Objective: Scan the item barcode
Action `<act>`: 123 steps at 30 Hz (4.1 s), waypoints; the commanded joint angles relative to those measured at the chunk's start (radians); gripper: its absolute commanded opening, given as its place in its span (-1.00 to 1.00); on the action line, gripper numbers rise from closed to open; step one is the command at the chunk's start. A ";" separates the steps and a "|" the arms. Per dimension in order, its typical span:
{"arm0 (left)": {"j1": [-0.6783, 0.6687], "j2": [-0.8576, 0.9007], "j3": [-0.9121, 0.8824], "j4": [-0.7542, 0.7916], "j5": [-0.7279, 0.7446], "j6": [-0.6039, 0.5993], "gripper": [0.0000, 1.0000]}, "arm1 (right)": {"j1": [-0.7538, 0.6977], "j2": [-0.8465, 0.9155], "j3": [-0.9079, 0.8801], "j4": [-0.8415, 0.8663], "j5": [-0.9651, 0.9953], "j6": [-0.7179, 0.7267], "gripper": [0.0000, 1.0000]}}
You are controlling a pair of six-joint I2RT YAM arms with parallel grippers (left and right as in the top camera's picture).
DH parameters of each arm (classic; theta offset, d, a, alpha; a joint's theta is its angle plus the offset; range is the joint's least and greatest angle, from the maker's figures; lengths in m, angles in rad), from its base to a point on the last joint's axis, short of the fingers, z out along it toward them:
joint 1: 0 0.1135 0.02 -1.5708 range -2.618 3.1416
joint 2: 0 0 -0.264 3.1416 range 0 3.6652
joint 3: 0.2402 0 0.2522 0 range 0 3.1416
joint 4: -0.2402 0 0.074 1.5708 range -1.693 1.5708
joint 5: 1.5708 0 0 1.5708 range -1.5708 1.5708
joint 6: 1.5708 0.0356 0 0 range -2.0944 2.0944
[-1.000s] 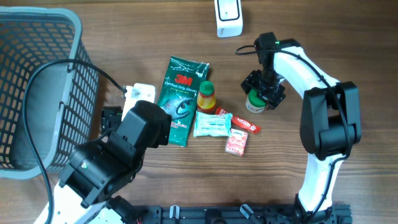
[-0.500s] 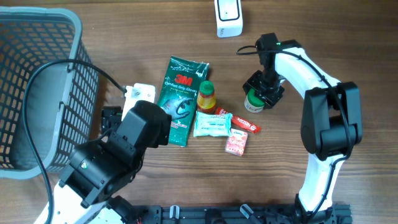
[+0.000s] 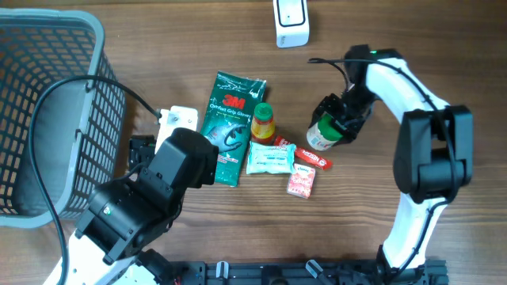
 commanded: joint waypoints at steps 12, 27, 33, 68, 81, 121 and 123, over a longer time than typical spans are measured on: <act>0.002 0.000 0.003 0.003 0.004 -0.020 1.00 | -0.039 -0.063 0.022 -0.271 -0.259 -0.331 0.07; 0.002 0.000 0.003 0.003 0.004 -0.020 1.00 | -0.035 -0.160 0.022 -0.311 -0.286 -0.380 0.09; 0.002 0.000 0.003 0.003 0.004 -0.020 1.00 | -0.013 -0.268 0.020 -0.324 -0.250 -0.363 0.09; 0.002 0.000 0.003 0.003 0.004 -0.019 1.00 | 0.212 -0.536 -0.056 0.408 0.602 -0.017 0.04; 0.002 0.000 0.003 0.003 0.004 -0.020 1.00 | 0.212 -0.394 -0.058 0.627 0.644 -0.179 -0.28; 0.002 0.000 0.003 0.003 0.004 -0.019 1.00 | 0.212 0.201 0.053 1.814 0.600 -0.540 0.20; 0.002 0.000 0.003 0.003 0.004 -0.020 1.00 | 0.212 0.197 0.072 1.792 0.638 -0.540 0.20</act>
